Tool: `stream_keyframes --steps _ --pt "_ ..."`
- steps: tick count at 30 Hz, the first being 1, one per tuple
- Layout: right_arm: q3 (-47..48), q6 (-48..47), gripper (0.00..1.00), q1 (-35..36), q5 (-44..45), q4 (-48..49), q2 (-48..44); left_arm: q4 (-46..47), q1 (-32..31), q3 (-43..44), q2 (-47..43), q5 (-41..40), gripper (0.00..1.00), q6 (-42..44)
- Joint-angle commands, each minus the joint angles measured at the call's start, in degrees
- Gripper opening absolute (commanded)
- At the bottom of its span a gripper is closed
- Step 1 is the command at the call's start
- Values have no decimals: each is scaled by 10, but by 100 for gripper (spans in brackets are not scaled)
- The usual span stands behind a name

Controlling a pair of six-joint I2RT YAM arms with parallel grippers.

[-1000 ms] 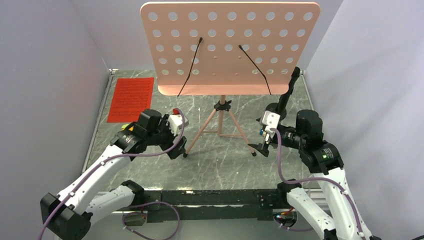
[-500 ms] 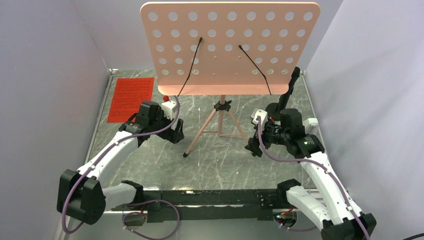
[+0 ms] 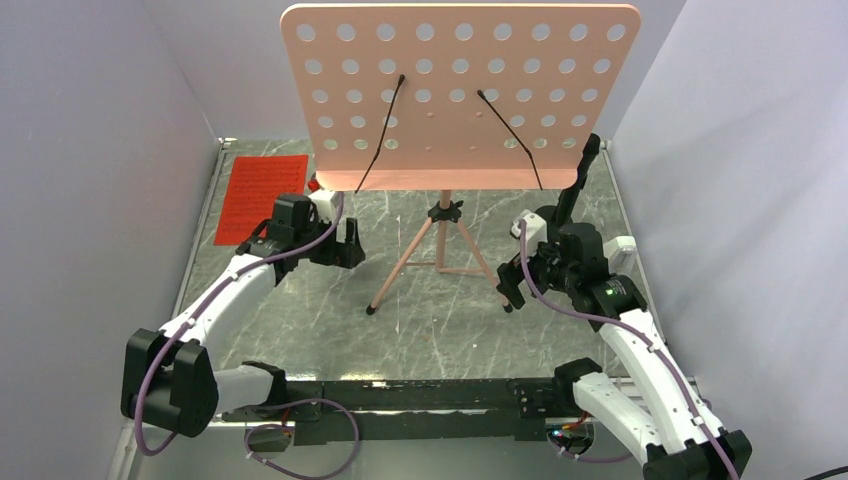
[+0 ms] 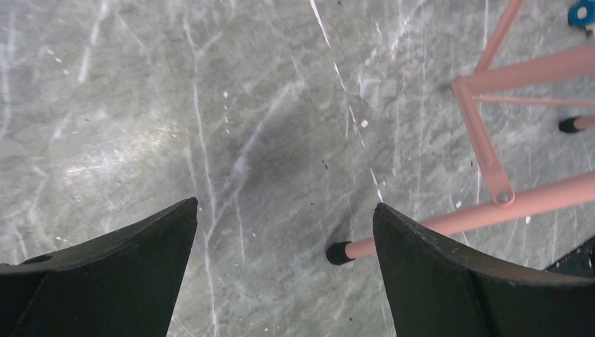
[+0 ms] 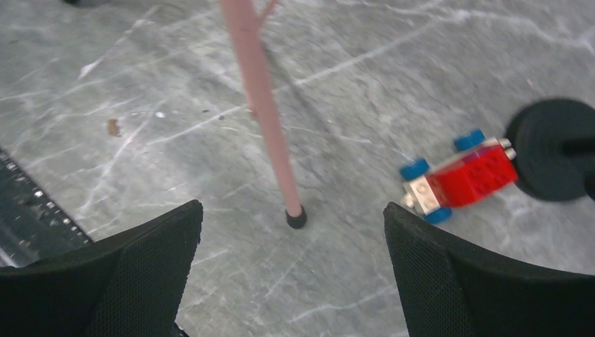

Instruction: Pack up the instrument practice props

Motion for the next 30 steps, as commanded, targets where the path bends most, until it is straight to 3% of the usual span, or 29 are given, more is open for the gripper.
stream_keyframes --steps 1,4,7,9,12,16,22,30 --pt "21 68 100 2 149 2 3 21 3 44 9 -65 99 -24" --pt "26 69 100 1 196 2 16 33 9 52 13 -96 99 -27" --pt "32 53 100 1 142 4 21 36 29 61 15 -82 99 -31" --pt "38 18 100 1 56 -2 25 43 42 59 13 11 98 -7" --pt "33 -60 100 1 -66 9 30 59 44 47 8 186 87 33" --pt "23 -79 99 2 -114 82 74 119 43 11 11 341 79 15" --pt "52 -92 93 3 -143 153 176 197 34 -4 27 369 77 -6" --pt "58 -60 80 10 -175 199 225 271 -6 3 78 367 80 -27"
